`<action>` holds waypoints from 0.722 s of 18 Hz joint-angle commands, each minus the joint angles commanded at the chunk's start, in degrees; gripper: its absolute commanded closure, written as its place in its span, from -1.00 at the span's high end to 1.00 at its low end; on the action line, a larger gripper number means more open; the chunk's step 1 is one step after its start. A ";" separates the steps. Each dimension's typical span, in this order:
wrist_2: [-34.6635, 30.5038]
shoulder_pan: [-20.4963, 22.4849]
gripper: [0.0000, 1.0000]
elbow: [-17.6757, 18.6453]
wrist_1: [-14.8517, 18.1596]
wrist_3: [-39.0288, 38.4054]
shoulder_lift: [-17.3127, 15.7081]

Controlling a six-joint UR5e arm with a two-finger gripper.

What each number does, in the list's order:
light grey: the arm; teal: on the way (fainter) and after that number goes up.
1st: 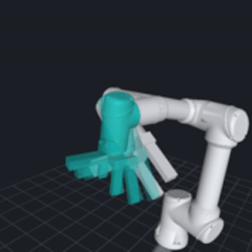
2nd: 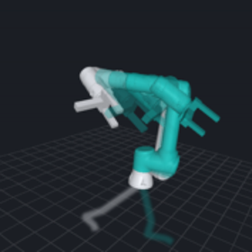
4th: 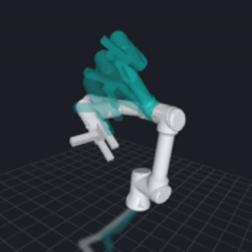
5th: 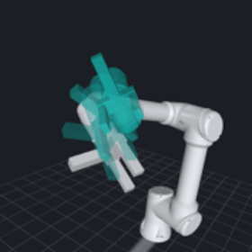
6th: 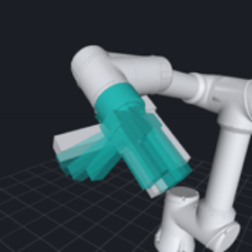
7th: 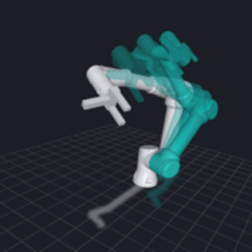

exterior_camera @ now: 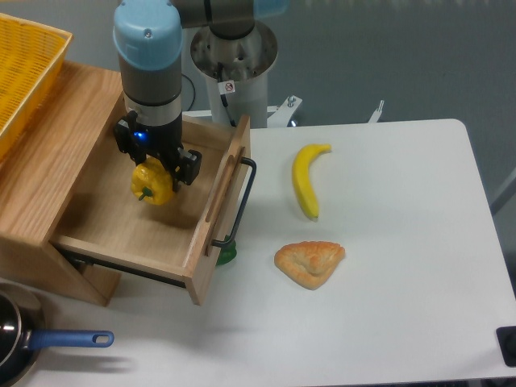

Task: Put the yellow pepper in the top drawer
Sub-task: 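Lower the yellow pepper down into the open wooden drawer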

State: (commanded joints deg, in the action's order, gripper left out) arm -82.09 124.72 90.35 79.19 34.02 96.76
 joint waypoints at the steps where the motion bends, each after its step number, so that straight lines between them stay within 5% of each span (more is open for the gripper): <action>1: -0.17 0.00 -0.51 0.00 0.00 0.00 0.09; 6: -0.79 -0.79 -0.44 0.00 0.00 -0.09 0.79; 13: -2.29 -1.67 0.11 0.00 -0.09 -0.97 1.67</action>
State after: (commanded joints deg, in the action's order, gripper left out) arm -84.37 123.05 90.35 79.10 33.05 98.44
